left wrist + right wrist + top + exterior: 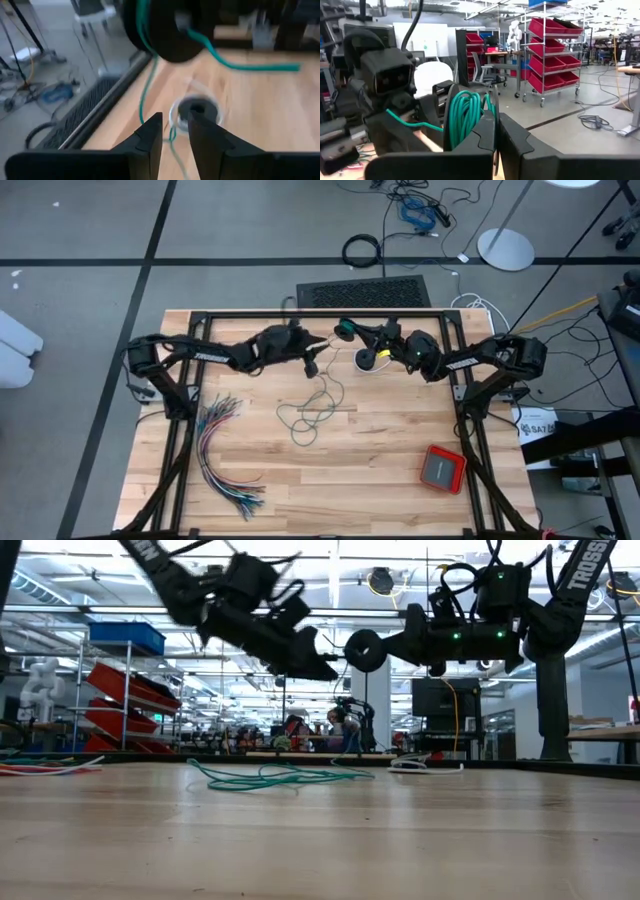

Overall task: Coil cords
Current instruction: Coil the green wire onto the spool

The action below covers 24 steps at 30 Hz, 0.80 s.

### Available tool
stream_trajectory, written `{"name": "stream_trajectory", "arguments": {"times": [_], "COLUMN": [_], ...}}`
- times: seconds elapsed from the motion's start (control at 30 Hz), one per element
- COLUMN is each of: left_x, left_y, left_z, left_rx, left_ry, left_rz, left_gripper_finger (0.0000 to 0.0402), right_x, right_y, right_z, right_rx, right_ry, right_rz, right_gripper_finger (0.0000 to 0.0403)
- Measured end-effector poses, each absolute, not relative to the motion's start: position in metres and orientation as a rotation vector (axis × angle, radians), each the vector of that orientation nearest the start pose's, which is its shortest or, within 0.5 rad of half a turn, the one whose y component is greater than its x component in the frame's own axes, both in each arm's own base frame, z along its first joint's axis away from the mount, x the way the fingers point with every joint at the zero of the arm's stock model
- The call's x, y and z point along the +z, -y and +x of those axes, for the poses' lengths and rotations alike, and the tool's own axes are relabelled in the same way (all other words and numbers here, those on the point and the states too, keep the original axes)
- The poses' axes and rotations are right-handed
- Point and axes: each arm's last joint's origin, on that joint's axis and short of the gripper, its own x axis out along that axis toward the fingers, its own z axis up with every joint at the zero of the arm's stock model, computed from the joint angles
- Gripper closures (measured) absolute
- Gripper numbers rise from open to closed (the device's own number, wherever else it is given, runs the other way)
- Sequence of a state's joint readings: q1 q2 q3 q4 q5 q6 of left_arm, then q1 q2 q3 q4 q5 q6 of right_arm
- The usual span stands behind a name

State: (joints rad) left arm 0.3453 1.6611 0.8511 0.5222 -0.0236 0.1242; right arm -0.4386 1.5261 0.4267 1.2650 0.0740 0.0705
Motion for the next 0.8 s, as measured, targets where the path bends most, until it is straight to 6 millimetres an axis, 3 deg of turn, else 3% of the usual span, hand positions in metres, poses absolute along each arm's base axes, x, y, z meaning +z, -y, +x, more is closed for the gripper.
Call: {"name": "stream_trajectory", "arguments": {"times": [0.17,0.43,0.8], "left_x": [0.192,0.168,0.142], "left_y": [-0.112,-0.112,-0.108], "left_z": [0.317,0.322,0.333], "left_rx": [0.434,0.439,0.488], "left_ry": [-0.104,-0.108,0.022], "left_rz": [0.036,-0.029,-0.116], "left_gripper_finger": [0.0301,0.0301,0.0301], "right_x": [0.194,0.195,0.196], "right_y": [0.111,0.111,0.111], "right_z": [0.244,0.243,0.243], "right_rx": [-0.493,-0.496,-0.496], "right_ry": [0.194,0.21,0.218], "right_rz": [0.024,0.011,0.002], "right_gripper_finger": [0.0403,0.0403,0.0403]}}
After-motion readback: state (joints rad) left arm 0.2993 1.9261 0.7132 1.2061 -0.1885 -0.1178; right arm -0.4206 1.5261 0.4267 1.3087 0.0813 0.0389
